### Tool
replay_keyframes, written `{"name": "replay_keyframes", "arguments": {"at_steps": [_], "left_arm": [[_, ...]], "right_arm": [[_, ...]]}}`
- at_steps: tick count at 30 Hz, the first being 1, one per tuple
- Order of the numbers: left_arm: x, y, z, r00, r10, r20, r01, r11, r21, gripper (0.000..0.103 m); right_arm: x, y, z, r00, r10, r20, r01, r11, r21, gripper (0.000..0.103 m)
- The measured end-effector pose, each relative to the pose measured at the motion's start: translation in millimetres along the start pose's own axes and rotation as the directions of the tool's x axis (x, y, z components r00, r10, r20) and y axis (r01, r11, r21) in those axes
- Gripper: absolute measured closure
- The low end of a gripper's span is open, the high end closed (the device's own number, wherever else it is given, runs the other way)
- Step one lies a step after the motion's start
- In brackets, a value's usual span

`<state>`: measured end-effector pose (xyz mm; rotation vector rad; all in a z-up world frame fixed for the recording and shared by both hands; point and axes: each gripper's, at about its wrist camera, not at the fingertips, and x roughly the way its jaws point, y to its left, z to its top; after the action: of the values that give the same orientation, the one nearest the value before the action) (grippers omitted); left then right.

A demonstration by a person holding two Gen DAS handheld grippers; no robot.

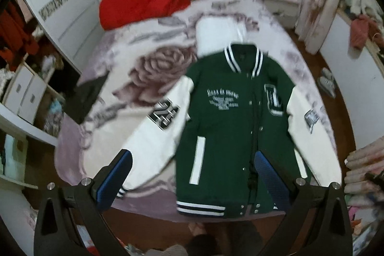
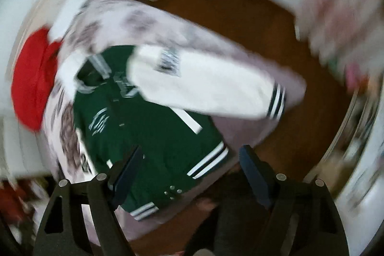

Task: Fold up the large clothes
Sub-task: 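Grasp the white sleeve cuff with the right tool while the left tool approaches the other sleeve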

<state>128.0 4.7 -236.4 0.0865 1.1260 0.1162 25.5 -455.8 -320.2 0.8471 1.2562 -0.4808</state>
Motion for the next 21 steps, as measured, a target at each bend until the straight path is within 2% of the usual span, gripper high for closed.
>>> {"name": "replay_keyframes", "arguments": {"at_steps": [2,5,7,8,11,14,15,16,18,21], "left_arm": [[31.8,-13.4,-8.5,0.999,0.035,-0.034,-0.035,0.999,0.009,0.000],[88.8,-36.8,-24.3,0.990,0.066,-0.121,-0.065,0.998,0.009,0.000],[126.6,-55.2,-31.6,0.981,0.083,-0.175,-0.080,0.996,0.027,0.000],[141.4,-64.7,-34.6,0.977,0.096,-0.191,-0.089,0.995,0.043,0.000],[174.9,-90.0,-39.5,0.968,0.121,-0.219,-0.106,0.991,0.082,0.000],[195.2,-113.1,-36.5,0.967,0.119,-0.227,-0.096,0.989,0.113,0.000],[200.9,-120.8,-33.6,0.967,0.118,-0.228,-0.091,0.988,0.124,0.000],[205.8,-128.6,-30.5,0.967,0.115,-0.226,-0.086,0.987,0.134,0.000],[213.4,-144.4,-21.9,0.971,0.107,-0.215,-0.075,0.986,0.151,0.000],[226.0,-173.1,-1.9,0.975,0.084,-0.207,-0.043,0.980,0.192,0.000]], "right_arm": [[70.6,-56.3,5.0,0.994,0.084,-0.067,-0.072,0.984,0.162,0.019],[155.2,-114.2,8.6,0.975,0.208,-0.076,-0.173,0.931,0.320,0.019],[201.9,-142.3,7.3,0.955,0.295,-0.029,-0.254,0.865,0.433,0.019],[227.8,-159.5,7.2,0.944,0.331,0.013,-0.293,0.815,0.499,0.019],[263.4,-176.1,14.2,0.910,0.386,0.151,-0.398,0.712,0.578,0.019],[271.1,-178.4,25.7,0.888,0.368,0.276,-0.459,0.671,0.582,0.024],[274.6,-178.4,29.1,0.880,0.367,0.301,-0.475,0.663,0.579,0.037],[277.6,-177.6,33.6,0.874,0.364,0.321,-0.485,0.657,0.577,0.063],[281.1,-173.6,46.3,0.869,0.367,0.333,-0.495,0.653,0.573,0.094],[259.9,-167.3,83.1,0.867,0.314,0.387,-0.489,0.689,0.535,0.097]]}}
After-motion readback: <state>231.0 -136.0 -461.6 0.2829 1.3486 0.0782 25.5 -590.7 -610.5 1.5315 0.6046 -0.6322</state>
